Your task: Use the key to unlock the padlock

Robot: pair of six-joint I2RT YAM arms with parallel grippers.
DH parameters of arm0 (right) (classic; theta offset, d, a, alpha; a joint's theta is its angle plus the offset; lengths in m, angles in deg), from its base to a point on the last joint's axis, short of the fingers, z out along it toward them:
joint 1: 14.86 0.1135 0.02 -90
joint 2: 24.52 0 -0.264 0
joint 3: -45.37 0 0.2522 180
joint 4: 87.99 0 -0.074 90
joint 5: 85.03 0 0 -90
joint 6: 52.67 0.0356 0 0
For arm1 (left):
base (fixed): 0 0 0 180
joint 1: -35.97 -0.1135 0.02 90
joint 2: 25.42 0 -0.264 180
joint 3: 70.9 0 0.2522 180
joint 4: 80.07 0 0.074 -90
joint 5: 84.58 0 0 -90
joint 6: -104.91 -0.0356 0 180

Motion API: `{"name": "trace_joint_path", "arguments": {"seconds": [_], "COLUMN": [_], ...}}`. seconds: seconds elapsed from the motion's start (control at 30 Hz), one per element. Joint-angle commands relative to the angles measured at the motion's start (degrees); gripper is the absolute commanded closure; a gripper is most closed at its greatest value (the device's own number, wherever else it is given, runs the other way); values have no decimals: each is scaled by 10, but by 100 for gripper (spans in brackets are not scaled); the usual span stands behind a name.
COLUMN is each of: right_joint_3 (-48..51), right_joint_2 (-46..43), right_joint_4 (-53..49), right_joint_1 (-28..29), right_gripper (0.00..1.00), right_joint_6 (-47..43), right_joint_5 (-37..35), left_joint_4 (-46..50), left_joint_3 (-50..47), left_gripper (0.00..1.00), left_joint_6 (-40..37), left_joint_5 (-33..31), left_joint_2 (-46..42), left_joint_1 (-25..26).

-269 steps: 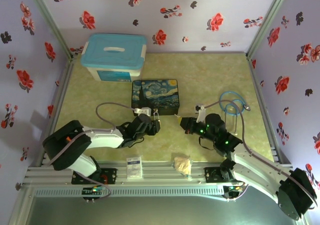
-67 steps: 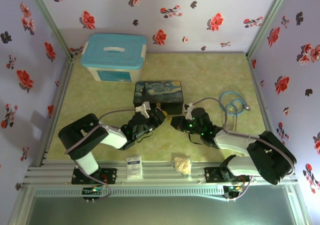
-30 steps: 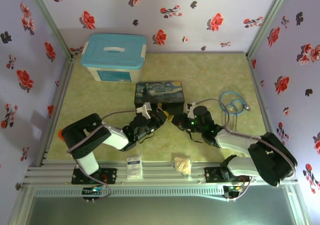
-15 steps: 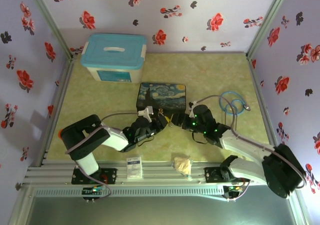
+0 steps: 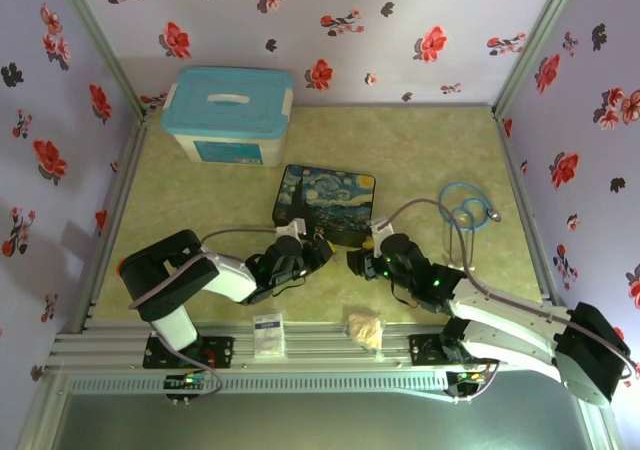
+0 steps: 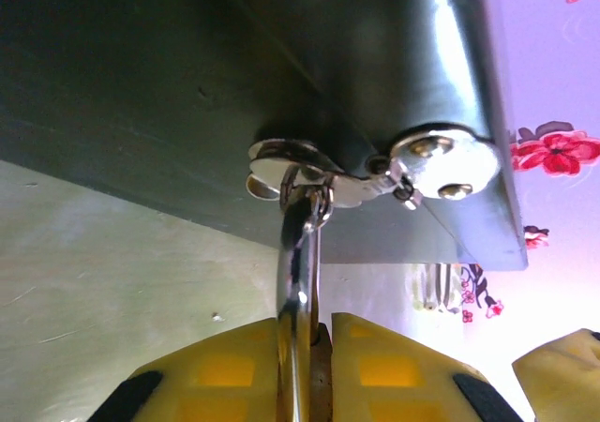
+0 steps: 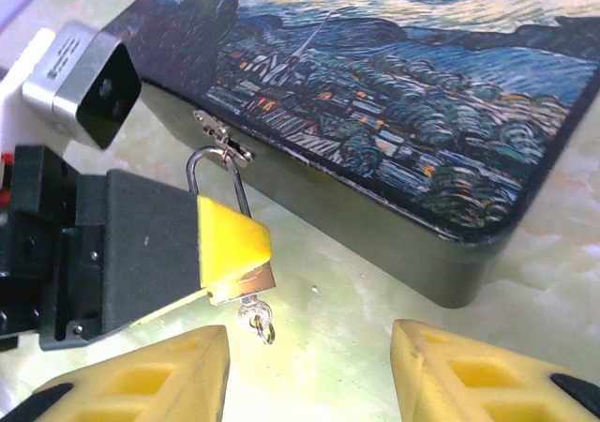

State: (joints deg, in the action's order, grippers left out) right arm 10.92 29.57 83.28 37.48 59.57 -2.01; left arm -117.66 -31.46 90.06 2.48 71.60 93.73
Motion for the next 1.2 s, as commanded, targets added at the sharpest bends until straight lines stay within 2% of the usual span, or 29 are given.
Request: {"name": "trace_joint_path", "arguments": {"seconds": [0.0, 0.2, 0.33, 0.53, 0.77, 0.97, 1.17], "right_joint_3": [8, 18, 7, 23, 0, -20, -24], "right_joint_2": [35, 125, 185, 237, 308, 362, 385], "right_joint_4": [67, 167, 196, 269, 293, 305, 338], "right_joint_1": [25, 81, 105, 119, 166, 180, 181], "right_gripper": [54, 57, 59, 61, 62, 71, 81], "right_joint_6": [-75, -117, -144, -162, -223, -228, -221], "right_joint_5": [-45, -95, -134, -132, -192, -276, -300], "left_joint_4": [-6, -4, 23, 35, 5, 18, 9], "left_joint_3": [13, 14, 17, 15, 3, 1, -5], "left_gripper": [100, 100, 100, 100, 100, 100, 100], "left_joint_6": [2, 6, 0, -1, 12, 9, 13], "left_joint_5": [-3, -1, -1, 2, 9, 10, 10], "left_joint_2": [-17, -16, -26, -40, -31, -45, -41], "left_joint_1": [4, 4, 4, 4, 4, 5, 5]}}
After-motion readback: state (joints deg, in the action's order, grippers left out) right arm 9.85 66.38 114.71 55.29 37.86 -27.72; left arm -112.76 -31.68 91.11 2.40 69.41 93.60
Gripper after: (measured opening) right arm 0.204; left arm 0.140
